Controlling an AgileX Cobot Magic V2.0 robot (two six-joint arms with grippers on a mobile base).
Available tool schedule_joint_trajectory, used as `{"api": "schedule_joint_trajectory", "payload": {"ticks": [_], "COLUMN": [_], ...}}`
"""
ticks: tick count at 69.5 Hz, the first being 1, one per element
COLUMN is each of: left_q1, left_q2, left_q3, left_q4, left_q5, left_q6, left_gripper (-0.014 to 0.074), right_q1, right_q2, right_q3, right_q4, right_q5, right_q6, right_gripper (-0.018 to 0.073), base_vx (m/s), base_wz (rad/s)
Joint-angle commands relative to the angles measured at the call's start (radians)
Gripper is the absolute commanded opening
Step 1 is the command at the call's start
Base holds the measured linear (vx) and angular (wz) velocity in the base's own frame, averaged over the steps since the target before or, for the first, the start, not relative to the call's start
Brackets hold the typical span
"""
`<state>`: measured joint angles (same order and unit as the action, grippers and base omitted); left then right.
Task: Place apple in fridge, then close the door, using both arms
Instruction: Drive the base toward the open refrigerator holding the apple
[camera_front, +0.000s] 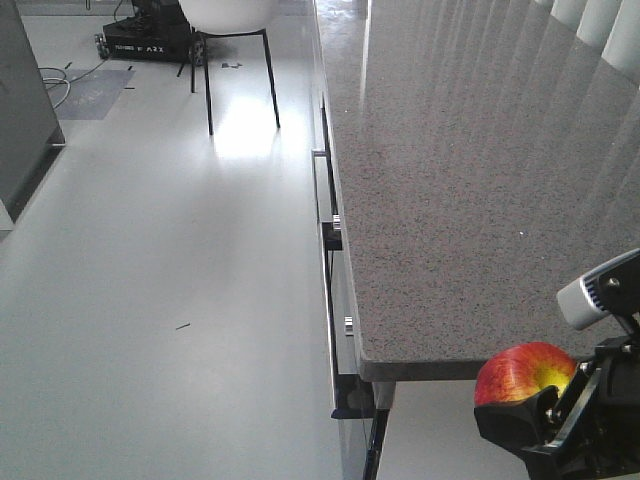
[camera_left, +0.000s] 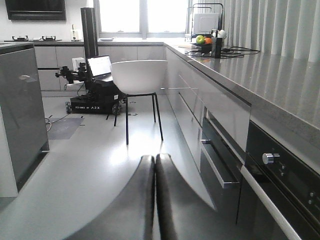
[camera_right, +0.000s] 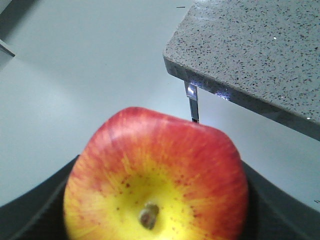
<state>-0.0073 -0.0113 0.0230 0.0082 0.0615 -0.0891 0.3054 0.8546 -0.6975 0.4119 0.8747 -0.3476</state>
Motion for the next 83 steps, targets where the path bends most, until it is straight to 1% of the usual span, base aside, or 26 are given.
{"api": "schedule_joint_trajectory", "payload": {"ticks": [1, 58, 83], "left_q1": [-0.006, -0.006, -0.006], "left_q2": [-0.014, -0.014, -0.014], "left_q3": [0.014, 0.014, 0.014], "left_q4": [-0.008, -0.008, -0.008], "left_q5": [-0.074, -0.074, -0.074], "left_q6": [-0.006, -0.006, -0.006], "left_gripper": [-0.0006, -0.0006, -0.0006], "right_q1": [0.0, 0.0, 0.0], "right_q2": [-0.01, -0.01, -0.01], "right_q3": [-0.026, -0.026, -0.026], "right_q4": [0.023, 0.023, 0.023], "right_q5": [-0.047, -0.047, -0.047], "right_q6": [-0.01, -0.01, -0.01], "right_gripper": [0.0391, 0.0391, 0.0391], "base_vx": [0.0, 0.0, 0.0], "base_wz": [0.0, 0.0, 0.09]}}
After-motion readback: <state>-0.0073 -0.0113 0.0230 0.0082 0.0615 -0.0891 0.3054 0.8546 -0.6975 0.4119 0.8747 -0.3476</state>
